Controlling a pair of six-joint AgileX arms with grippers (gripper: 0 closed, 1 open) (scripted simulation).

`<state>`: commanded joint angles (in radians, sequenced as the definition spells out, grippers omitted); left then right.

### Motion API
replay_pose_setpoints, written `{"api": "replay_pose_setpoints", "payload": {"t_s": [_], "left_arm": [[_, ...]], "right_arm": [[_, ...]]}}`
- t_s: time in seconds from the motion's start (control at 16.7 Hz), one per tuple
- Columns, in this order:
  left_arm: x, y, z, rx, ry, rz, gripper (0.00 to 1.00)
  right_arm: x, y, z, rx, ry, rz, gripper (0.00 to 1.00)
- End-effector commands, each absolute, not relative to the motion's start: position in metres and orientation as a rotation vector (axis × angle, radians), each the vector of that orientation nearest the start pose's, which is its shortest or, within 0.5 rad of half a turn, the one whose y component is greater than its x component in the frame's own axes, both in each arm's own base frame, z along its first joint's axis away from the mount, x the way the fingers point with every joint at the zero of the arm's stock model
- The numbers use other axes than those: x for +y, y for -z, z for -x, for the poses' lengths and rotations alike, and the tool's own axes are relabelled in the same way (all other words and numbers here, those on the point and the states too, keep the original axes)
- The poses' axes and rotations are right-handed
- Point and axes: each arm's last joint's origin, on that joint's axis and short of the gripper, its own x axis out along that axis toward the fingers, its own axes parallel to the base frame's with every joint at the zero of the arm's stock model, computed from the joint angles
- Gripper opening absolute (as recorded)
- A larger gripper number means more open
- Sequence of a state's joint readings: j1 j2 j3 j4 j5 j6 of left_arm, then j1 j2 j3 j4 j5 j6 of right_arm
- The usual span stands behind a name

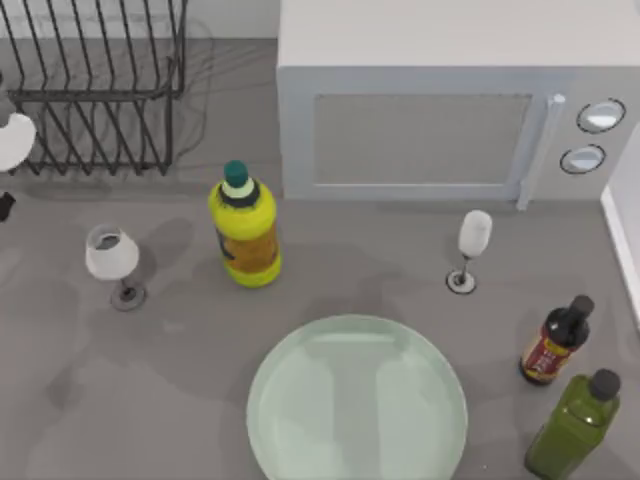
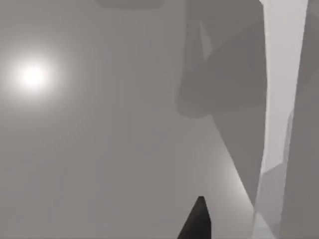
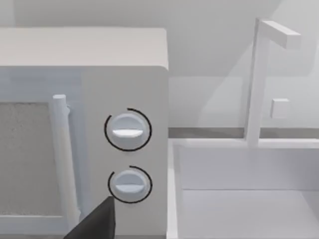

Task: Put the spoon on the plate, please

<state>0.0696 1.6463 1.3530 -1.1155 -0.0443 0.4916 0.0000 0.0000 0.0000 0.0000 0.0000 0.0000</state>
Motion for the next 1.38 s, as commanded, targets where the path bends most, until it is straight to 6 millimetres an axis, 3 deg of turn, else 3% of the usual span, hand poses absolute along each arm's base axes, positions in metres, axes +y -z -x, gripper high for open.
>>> {"api": "replay_pose_setpoints", "payload": {"t_s": [0.3,0.6,1.02,1.38], "left_arm": [[-0.05,-0.271,-0.316,1.34,-0.019,-0.038,0.0],[-0.133,-0.272,-0.3,1.323,-0.297,0.407,0.0],[-0.233,-0.234,-0.264,1.327,-0.75,0.886,0.0],[-0.287,-0.194,-0.232,1.262,-1.064,1.088,0.0]], "right_arm": [[-0.001,-0.16,-0.106,0.0,0.0,0.0,1.0],[-0.001,-0.16,-0.106,0.0,0.0,0.0,1.0],[-0.001,-0.16,-0.106,0.0,0.0,0.0,1.0],[-0.001,-0.16,-0.106,0.0,0.0,0.0,1.0]]}}
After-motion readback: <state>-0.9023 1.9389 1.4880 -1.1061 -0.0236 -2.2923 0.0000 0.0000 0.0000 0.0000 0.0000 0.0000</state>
